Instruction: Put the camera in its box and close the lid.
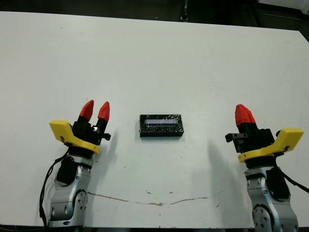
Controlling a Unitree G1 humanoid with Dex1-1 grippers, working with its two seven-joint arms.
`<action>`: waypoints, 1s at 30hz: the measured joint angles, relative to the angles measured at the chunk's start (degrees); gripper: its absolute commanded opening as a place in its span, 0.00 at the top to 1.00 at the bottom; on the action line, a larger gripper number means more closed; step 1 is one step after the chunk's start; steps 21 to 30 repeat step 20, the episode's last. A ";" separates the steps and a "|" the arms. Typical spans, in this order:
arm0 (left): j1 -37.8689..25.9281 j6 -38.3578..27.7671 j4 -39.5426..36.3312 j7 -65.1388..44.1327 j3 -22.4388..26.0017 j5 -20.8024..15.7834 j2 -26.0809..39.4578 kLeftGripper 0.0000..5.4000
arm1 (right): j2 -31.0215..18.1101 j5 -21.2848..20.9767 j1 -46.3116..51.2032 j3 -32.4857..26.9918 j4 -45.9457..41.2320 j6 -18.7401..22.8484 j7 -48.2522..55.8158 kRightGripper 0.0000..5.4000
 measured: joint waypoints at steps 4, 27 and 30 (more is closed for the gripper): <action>0.11 -0.49 0.00 0.62 -0.51 0.29 -0.01 0.84 | 0.22 0.05 0.01 0.02 0.17 -0.28 0.22 1.00; 0.90 0.06 -2.03 3.63 -1.45 0.13 -0.05 1.00 | 0.46 0.46 0.14 0.31 1.11 -1.21 1.06 1.00; 0.90 0.06 -2.03 3.63 -1.45 0.13 -0.05 1.00 | 0.46 0.46 0.14 0.31 1.11 -1.21 1.06 1.00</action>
